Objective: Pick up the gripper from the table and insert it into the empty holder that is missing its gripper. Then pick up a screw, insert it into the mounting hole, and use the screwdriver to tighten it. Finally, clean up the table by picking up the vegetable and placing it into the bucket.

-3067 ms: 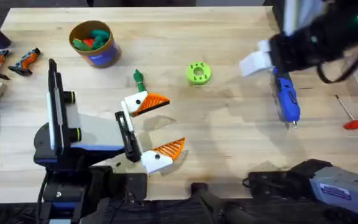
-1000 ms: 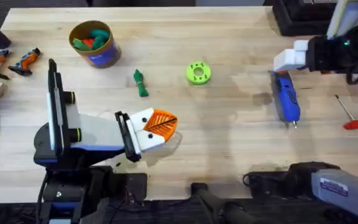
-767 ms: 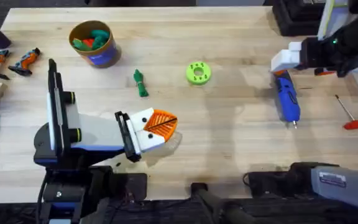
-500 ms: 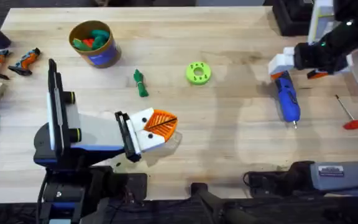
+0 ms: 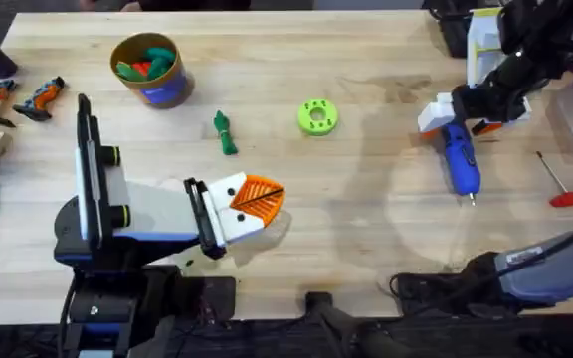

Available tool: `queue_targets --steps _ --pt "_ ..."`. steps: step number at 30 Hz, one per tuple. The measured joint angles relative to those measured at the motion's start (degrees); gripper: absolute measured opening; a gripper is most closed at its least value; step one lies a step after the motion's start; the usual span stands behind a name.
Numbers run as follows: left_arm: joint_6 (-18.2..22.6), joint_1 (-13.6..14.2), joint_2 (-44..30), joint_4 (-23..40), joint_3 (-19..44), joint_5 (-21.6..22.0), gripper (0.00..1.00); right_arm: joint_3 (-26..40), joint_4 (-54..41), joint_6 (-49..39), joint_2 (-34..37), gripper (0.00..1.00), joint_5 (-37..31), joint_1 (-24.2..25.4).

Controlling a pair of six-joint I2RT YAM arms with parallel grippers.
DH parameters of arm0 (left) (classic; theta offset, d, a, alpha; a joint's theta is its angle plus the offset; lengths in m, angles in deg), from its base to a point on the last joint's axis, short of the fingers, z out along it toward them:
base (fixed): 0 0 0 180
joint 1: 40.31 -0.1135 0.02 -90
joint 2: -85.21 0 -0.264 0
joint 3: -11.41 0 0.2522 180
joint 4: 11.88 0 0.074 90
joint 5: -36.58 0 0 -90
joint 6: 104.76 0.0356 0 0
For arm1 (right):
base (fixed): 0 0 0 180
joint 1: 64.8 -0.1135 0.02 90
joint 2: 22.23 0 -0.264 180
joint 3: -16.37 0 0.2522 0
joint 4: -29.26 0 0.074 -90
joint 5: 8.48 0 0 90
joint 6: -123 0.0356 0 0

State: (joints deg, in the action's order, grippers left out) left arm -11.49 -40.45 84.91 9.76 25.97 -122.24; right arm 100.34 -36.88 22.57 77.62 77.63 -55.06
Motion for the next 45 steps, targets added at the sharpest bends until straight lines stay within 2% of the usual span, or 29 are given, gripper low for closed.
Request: queue_targets --steps 5,12,21,29,32,35,37,40,42,45 --pt "0.00 0.00 -0.01 0.00 0.00 0.00 0.012 -0.58 1.06 -1.71 0.01 0.991 1.03 0.58" --pt "0.00 0.00 0.00 0.00 0.00 0.00 0.012 -5.37 4.32 -2.06 0.02 0.991 1.39 0.68" --pt "0.00 0.00 -0.01 0.00 0.00 0.00 0.012 -5.73 6.28 -1.83 0.02 0.988 1.19 3.73" --pt "0.00 0.00 -0.02 0.00 0.00 0.00 0.012 -5.73 7.71 -1.82 0.02 0.902 1.19 4.19" --pt "0.00 0.00 -0.02 0.00 0.00 0.00 0.012 -5.73 7.76 -1.82 0.00 0.830 1.19 4.19" --pt "0.00 0.00 -0.02 0.00 0.00 0.00 0.012 -5.73 7.80 -1.82 0.02 0.706 1.19 4.19" --pt "0.00 0.00 -0.01 0.00 0.00 0.00 0.012 -5.73 7.93 -1.89 0.02 0.534 1.09 4.19" --pt "0.00 0.00 -0.01 0.00 0.00 0.00 0.012 -5.78 8.50 -1.81 0.02 0.182 0.83 4.23" --pt "0.00 0.00 -0.02 0.00 0.00 0.00 0.012 -5.79 8.63 -1.68 0.02 0.035 0.75 4.23" --pt "0.00 0.00 -0.02 0.00 0.00 0.00 0.012 -5.84 8.65 -1.62 0.02 0.025 0.95 4.19"
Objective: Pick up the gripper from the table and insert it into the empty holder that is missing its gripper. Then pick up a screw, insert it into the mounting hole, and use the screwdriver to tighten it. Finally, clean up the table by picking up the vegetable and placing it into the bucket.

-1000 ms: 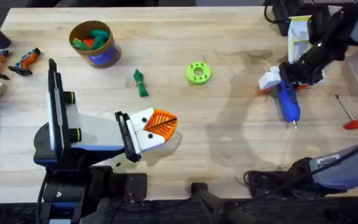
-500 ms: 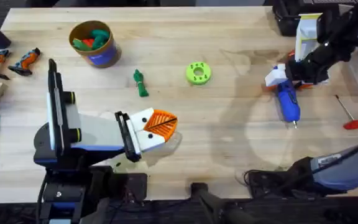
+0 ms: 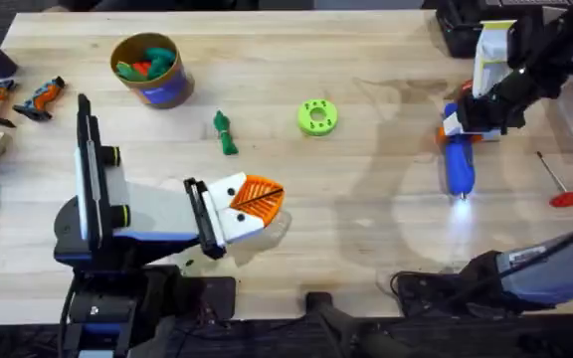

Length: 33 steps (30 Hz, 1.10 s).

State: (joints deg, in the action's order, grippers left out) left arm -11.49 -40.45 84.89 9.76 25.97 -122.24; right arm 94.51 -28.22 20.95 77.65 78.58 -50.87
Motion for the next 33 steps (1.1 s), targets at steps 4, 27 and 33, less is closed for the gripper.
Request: queue_targets --steps 4,27,33 --pt "0.00 0.00 0.02 0.00 0.00 0.00 0.012 -0.02 -0.10 0.01 -0.02 0.025 0.81 -0.15" --pt "0.00 0.00 0.00 0.00 0.00 0.00 0.012 12.86 -3.15 7.48 -23.40 0.025 2.44 -18.05" --pt "0.00 0.00 0.00 0.00 0.00 0.00 0.012 14.43 4.97 10.60 -28.71 0.025 2.61 -24.55"
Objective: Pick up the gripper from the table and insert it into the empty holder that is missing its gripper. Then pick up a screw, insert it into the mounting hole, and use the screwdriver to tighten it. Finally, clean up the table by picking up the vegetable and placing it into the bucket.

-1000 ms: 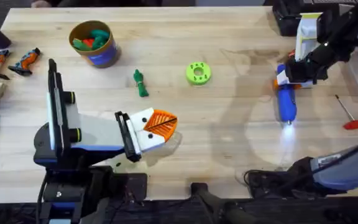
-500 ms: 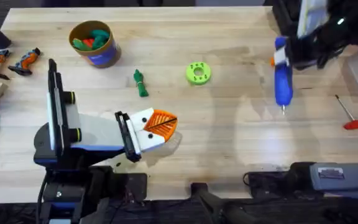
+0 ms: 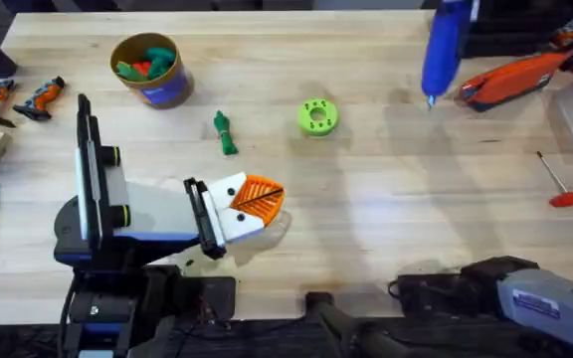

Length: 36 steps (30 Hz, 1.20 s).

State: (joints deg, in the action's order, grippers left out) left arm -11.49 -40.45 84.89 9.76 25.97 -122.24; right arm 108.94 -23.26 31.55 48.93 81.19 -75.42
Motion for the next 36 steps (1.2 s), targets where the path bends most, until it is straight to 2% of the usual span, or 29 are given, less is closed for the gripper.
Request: queue_targets --steps 11,23,36 --pt "0.00 0.00 0.01 0.00 0.00 0.00 0.012 0.10 7.15 1.49 -5.48 0.025 0.21 -7.68" --pt "0.00 0.00 0.02 0.00 0.00 0.00 0.012 0.10 6.44 1.51 -6.11 0.025 0.47 -8.38" --pt "0.00 0.00 0.00 0.00 0.00 0.00 0.012 0.10 6.20 3.69 -6.11 0.025 13.95 -8.34"
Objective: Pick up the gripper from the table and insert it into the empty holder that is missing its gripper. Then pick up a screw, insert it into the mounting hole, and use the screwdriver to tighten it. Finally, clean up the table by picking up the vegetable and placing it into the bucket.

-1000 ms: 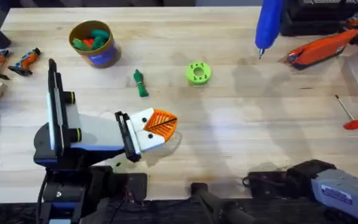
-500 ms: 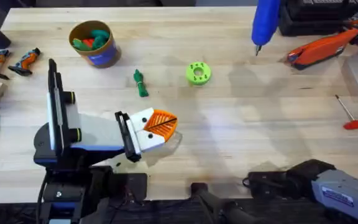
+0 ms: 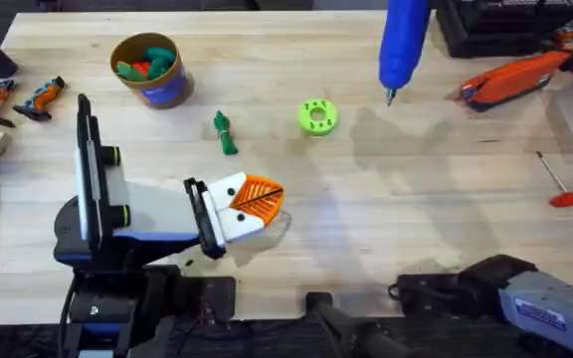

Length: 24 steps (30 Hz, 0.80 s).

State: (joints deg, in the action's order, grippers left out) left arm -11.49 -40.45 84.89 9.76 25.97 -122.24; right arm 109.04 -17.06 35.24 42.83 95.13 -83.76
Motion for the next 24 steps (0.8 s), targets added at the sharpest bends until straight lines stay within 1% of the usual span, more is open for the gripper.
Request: queue_targets --steps 9,17,24 --pt "0.00 0.00 0.02 0.00 0.00 0.00 0.012 -0.04 0.98 3.36 0.00 0.025 4.54 0.00" --pt "0.00 0.00 0.02 0.00 0.00 0.00 0.012 -0.85 0.96 3.82 0.00 0.025 6.61 0.00" --pt "0.00 0.00 0.00 0.00 0.00 0.00 0.012 -0.85 2.97 3.55 0.00 0.025 14.15 0.00"
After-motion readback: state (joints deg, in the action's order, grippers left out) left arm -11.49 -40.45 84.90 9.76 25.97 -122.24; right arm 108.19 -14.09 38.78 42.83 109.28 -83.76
